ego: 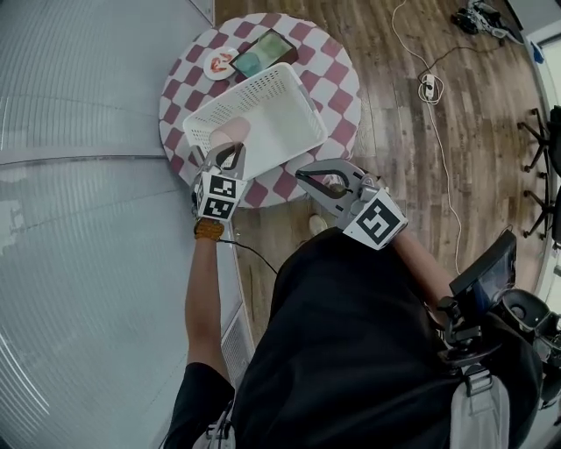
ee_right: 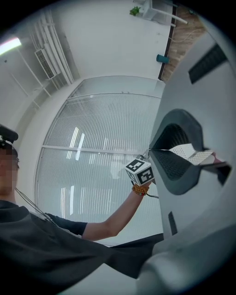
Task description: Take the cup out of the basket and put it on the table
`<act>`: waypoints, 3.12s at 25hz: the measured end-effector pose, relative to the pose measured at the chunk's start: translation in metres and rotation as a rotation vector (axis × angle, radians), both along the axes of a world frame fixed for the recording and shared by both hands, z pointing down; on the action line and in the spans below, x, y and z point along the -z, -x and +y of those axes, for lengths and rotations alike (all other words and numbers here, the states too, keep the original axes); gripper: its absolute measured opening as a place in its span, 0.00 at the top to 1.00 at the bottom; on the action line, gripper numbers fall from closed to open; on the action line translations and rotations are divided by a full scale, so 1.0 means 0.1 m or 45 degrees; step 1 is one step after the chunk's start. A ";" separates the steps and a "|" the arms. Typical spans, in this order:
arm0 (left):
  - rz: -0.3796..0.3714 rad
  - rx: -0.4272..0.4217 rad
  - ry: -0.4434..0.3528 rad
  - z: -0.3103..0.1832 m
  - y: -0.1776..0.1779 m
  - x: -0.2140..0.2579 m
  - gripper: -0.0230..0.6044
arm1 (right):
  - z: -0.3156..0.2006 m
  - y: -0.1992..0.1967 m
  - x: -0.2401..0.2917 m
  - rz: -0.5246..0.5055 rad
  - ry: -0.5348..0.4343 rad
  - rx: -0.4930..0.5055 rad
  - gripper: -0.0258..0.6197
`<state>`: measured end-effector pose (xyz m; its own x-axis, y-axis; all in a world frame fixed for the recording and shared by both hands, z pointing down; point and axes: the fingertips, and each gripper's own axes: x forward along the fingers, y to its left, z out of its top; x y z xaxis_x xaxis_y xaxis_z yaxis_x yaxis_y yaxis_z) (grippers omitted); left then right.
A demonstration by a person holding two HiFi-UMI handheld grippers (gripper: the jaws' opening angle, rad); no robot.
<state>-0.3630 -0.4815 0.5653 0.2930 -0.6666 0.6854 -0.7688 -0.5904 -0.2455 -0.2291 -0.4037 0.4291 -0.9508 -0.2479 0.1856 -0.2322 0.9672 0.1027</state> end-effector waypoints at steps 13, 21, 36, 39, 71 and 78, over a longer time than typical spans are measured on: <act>0.167 0.103 -0.288 0.51 0.01 0.78 0.93 | 0.33 0.21 0.18 -0.059 -0.055 0.029 0.94; 0.297 0.166 -0.410 0.87 0.01 1.09 0.93 | 0.44 0.23 0.31 -0.098 -0.038 0.010 0.94; 0.417 0.238 -0.583 1.39 0.05 1.30 0.93 | 0.63 0.42 0.35 -0.114 -0.035 0.051 0.94; 0.448 0.237 -0.626 1.47 0.03 1.34 0.93 | 0.66 0.41 0.35 -0.121 -0.039 0.047 0.94; 0.600 0.241 -0.839 2.69 -0.38 1.55 0.93 | 1.64 0.31 0.30 -0.185 -0.056 0.028 0.94; 0.623 0.300 -0.873 2.69 -0.49 1.47 0.93 | 1.63 0.15 0.29 -0.229 -0.037 0.045 0.94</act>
<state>-0.3141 -0.2127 0.4181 0.2518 -0.9662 -0.0558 -0.9643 -0.2456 -0.0987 -0.2437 -0.2410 0.3998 -0.9762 -0.2168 0.0047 -0.2155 0.9723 0.0908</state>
